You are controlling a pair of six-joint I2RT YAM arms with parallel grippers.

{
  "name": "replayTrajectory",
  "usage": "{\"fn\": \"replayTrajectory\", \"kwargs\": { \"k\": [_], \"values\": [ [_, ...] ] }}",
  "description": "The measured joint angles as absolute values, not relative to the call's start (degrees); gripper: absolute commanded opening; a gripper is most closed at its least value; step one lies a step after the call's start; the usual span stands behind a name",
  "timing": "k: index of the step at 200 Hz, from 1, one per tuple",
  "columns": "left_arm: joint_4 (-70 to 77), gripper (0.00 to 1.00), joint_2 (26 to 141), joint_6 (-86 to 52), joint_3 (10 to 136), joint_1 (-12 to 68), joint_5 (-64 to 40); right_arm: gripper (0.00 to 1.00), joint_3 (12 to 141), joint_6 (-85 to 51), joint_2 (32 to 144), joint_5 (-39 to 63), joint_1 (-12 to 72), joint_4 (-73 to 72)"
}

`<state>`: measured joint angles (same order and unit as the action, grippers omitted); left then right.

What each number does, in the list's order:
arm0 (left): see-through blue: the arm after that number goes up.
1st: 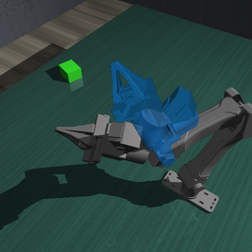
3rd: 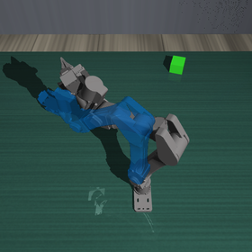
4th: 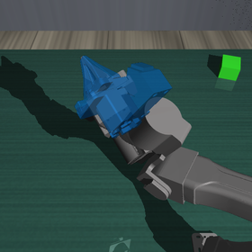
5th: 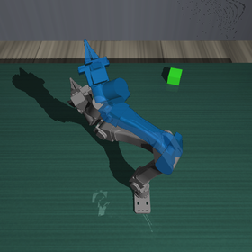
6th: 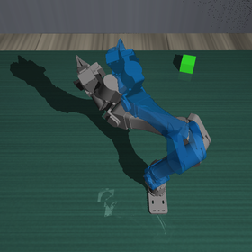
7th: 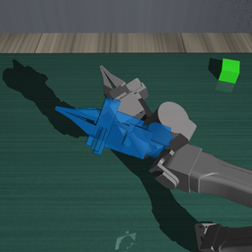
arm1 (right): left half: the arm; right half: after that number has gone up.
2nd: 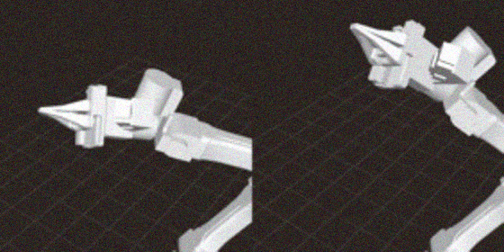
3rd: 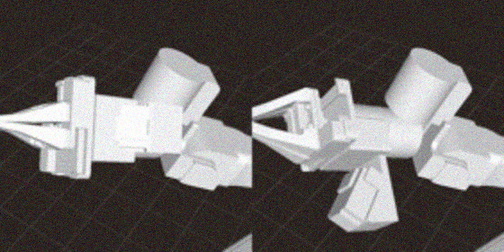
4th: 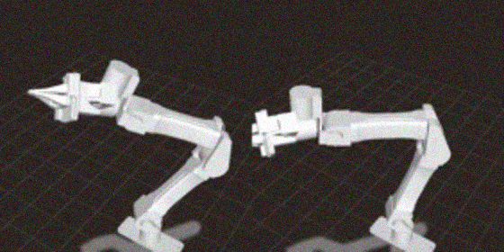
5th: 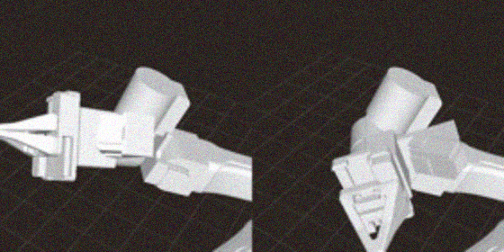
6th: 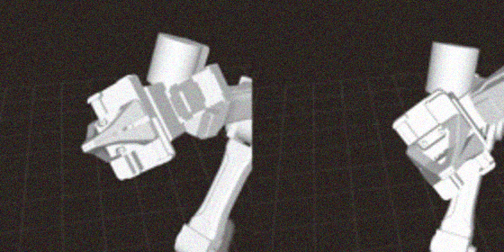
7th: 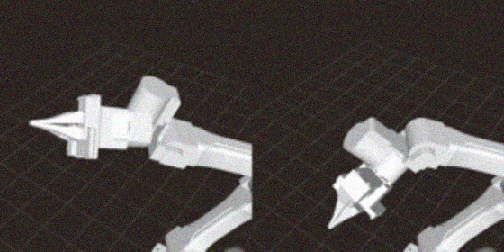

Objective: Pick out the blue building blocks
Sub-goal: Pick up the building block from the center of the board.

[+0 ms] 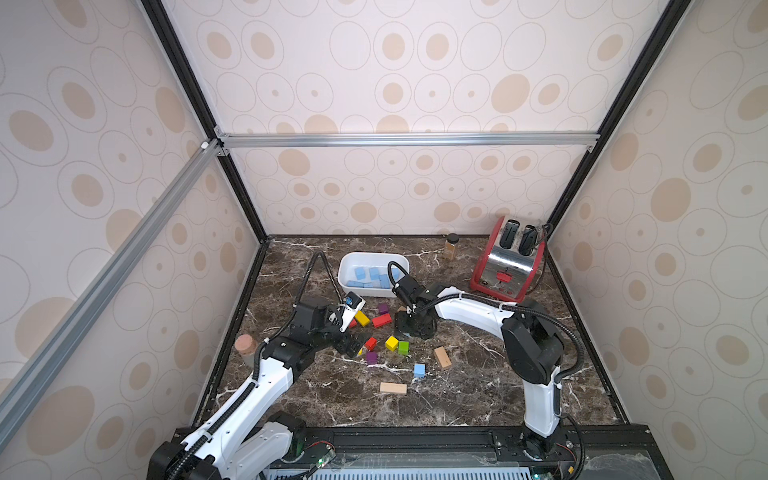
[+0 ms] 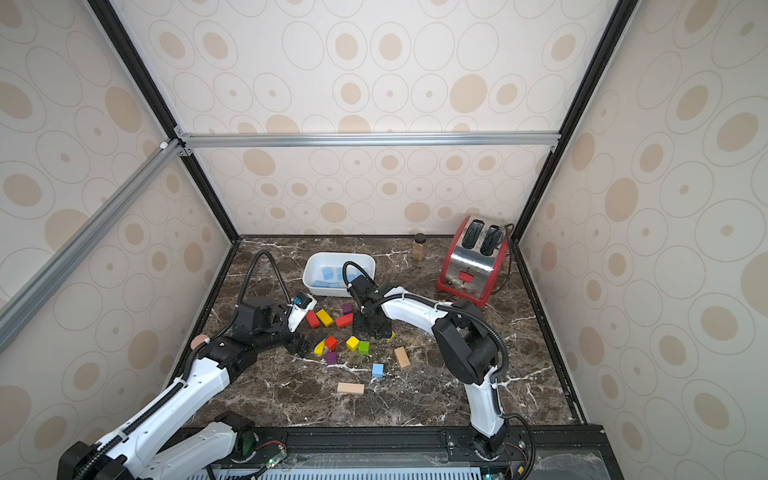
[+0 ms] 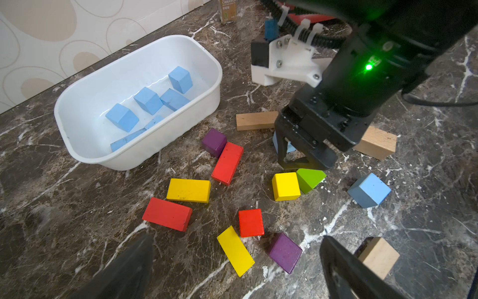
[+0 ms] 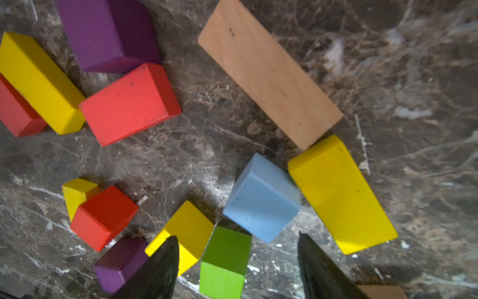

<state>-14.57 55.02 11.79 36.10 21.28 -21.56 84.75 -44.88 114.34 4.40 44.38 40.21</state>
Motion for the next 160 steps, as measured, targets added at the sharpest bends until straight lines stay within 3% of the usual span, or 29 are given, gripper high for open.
{"fn": "replayTrajectory", "kwargs": {
  "k": [160],
  "values": [
    [-14.4, 1.0, 55.0, 11.8, 36.1, 21.3, -20.7, 0.54, 89.5, -46.2, 119.9, -0.4, 43.0, 43.5]
  ]
}}
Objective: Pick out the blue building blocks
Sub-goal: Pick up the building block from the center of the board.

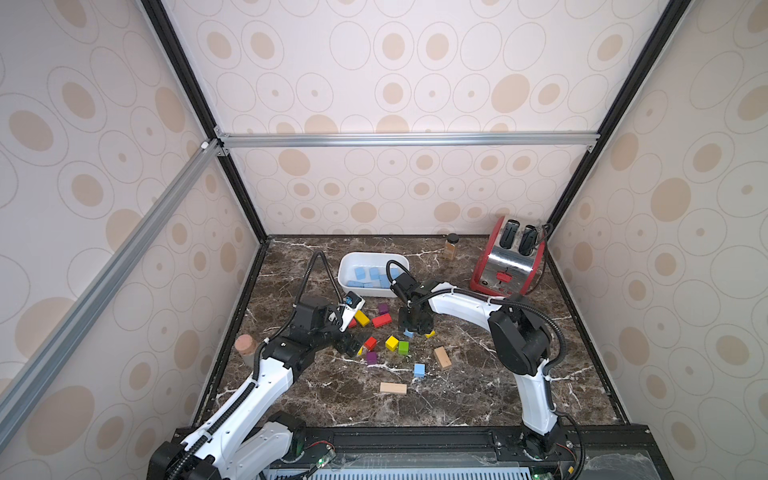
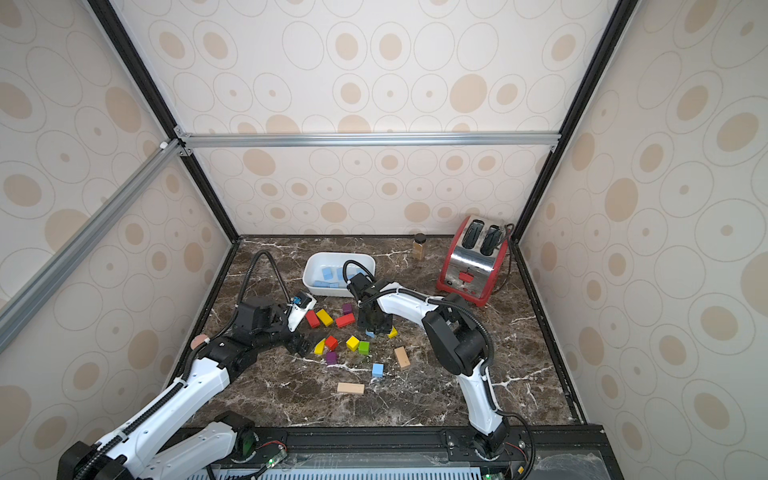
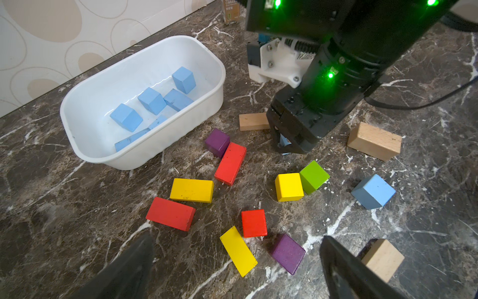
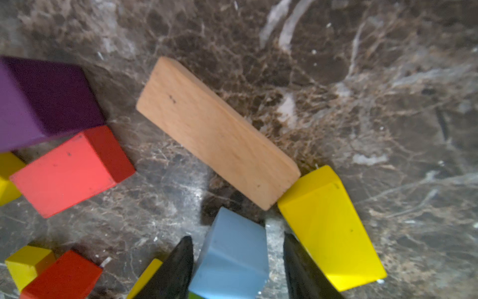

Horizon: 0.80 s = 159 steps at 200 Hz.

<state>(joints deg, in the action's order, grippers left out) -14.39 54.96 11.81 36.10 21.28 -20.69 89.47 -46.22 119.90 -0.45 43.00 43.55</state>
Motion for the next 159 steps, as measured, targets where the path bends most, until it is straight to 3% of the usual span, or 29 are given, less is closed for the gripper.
{"fn": "replayTrajectory", "kwargs": {
  "k": [159],
  "values": [
    [-14.8, 0.99, 55.0, 11.8, 36.1, 21.3, -20.5, 0.28, 89.4, -45.5, 119.9, -2.8, 43.0, 44.8]
  ]
}}
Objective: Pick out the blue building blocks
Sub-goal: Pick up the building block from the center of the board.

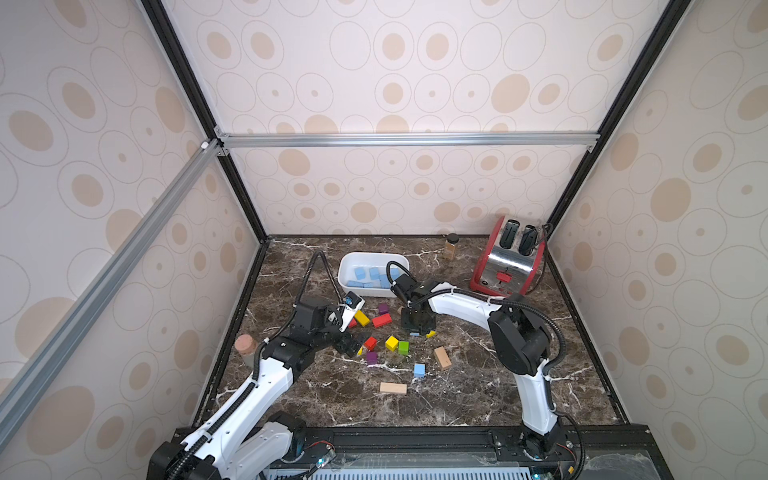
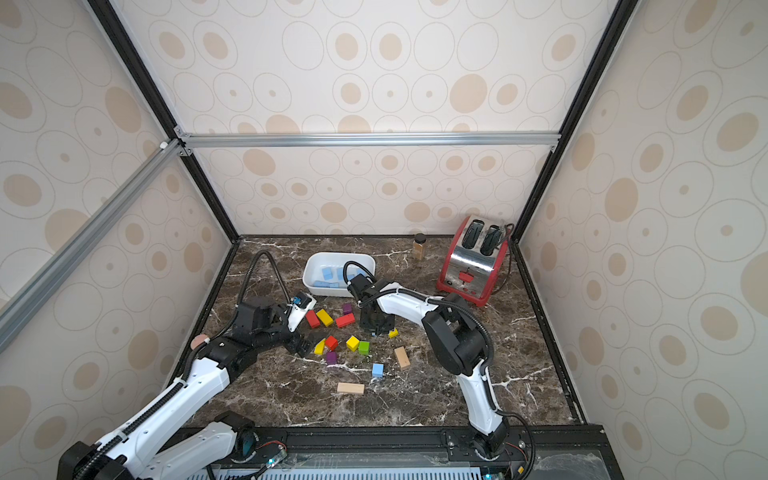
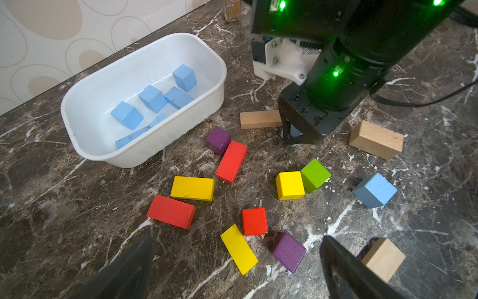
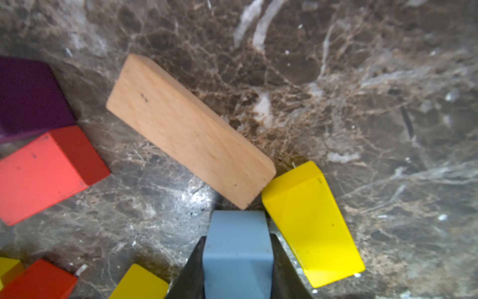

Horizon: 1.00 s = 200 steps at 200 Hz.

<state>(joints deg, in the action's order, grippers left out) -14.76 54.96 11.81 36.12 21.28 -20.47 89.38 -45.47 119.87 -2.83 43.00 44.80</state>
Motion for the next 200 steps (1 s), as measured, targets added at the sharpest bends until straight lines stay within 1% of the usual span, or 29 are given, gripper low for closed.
{"fn": "replayTrajectory", "kwargs": {
  "k": [21, 36, 49, 58, 102, 144, 200],
  "values": [
    [-14.9, 0.99, 55.0, 11.8, 36.1, 21.3, -20.4, 0.23, 89.3, -45.4, 119.8, -2.9, 43.0, 44.7],
    [-14.9, 0.99, 55.0, 11.8, 36.1, 21.3, -20.4, 0.18, 88.9, -45.1, 119.5, -2.9, 43.0, 44.4],
    [-15.0, 0.99, 54.9, 11.8, 36.2, 21.3, -20.4, 0.09, 88.0, -44.9, 119.0, -2.8, 43.0, 43.8],
    [-15.1, 0.99, 54.8, 11.8, 36.2, 21.3, -20.4, 0.0, 87.2, -44.6, 118.4, -2.8, 43.0, 43.4],
    [-15.2, 0.99, 53.3, 11.5, 36.9, 21.3, -19.9, 0.0, 84.0, -43.5, 115.2, -2.4, 43.0, 41.3],
    [-15.8, 0.99, 51.8, 11.1, 38.1, 21.3, -18.9, 0.0, 81.4, -40.7, 109.4, -1.0, 43.0, 37.3],
    [-16.8, 0.99, 51.2, 10.7, 41.9, 21.3, -17.4, 0.0, 82.8, -34.5, 105.0, 0.6, 43.1, 35.6]
  ]
}}
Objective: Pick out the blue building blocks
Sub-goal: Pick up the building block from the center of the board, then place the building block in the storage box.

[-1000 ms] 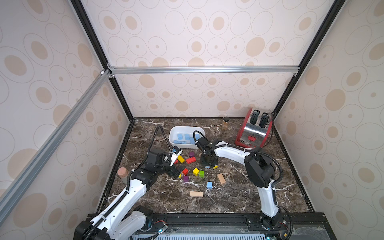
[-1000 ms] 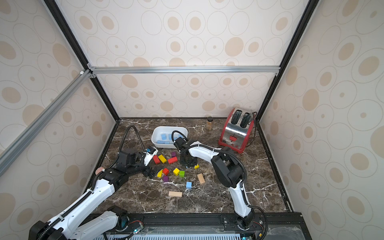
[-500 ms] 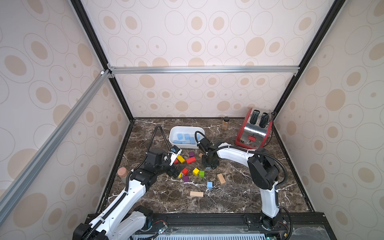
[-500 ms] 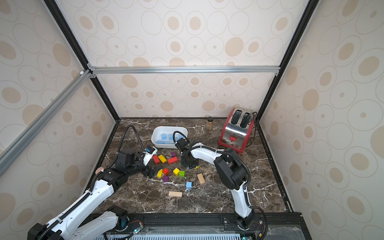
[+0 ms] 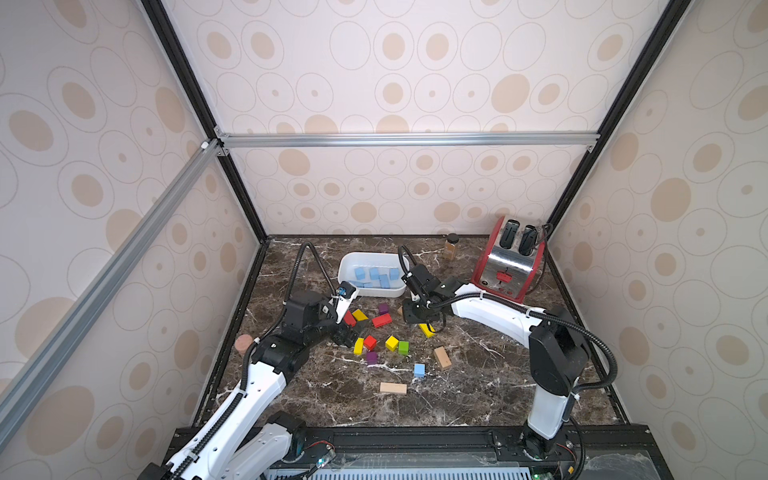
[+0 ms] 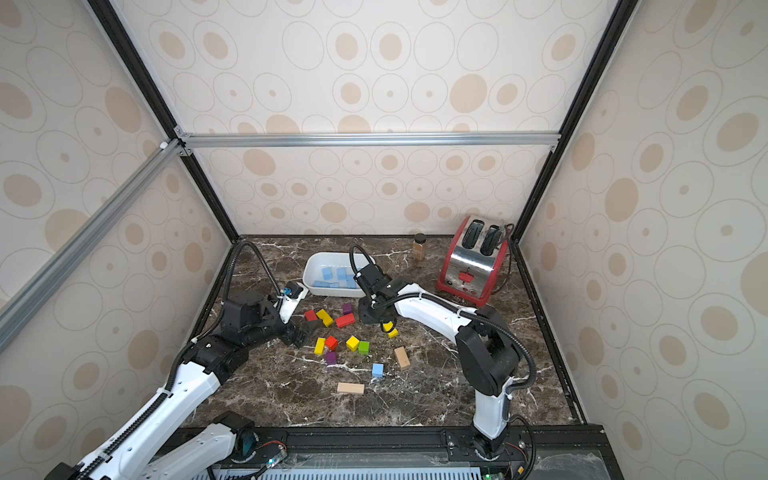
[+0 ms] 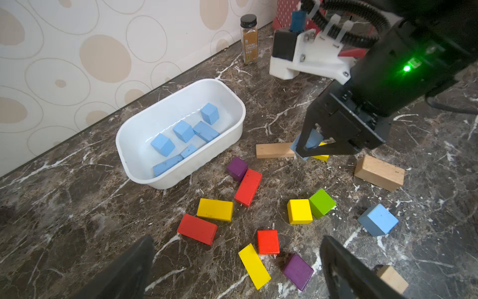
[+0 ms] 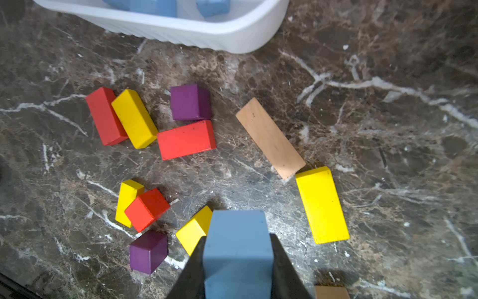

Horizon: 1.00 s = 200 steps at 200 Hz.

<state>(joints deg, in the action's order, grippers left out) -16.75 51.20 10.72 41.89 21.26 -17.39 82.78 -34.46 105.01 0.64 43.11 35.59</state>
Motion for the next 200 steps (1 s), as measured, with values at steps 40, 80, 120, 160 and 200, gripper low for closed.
{"fn": "replayTrajectory", "kwargs": {
  "k": [40, 80, 120, 160, 200],
  "values": [
    [-18.3, 0.99, 51.3, 10.7, 44.5, 21.0, -17.0, 0.0, 86.0, -30.1, 104.4, 0.7, 43.1, 35.8],
    [-18.4, 0.99, 51.3, 10.2, 46.1, 18.6, -16.8, 0.0, 93.6, -25.4, 104.9, 1.9, 43.1, 37.1],
    [-17.6, 0.99, 51.3, 9.4, 46.1, 15.7, -17.1, 0.0, 104.9, -21.7, 109.4, 3.3, 43.0, 38.1],
    [-15.5, 0.99, 52.4, 8.7, 46.1, 14.9, -17.0, 0.0, 117.6, -18.9, 118.5, 4.4, 42.6, 41.7],
    [-13.3, 0.99, 55.4, 8.1, 46.1, 14.8, -15.8, 0.0, 125.5, -18.2, 125.6, 5.0, 41.4, 43.9]
  ]
}}
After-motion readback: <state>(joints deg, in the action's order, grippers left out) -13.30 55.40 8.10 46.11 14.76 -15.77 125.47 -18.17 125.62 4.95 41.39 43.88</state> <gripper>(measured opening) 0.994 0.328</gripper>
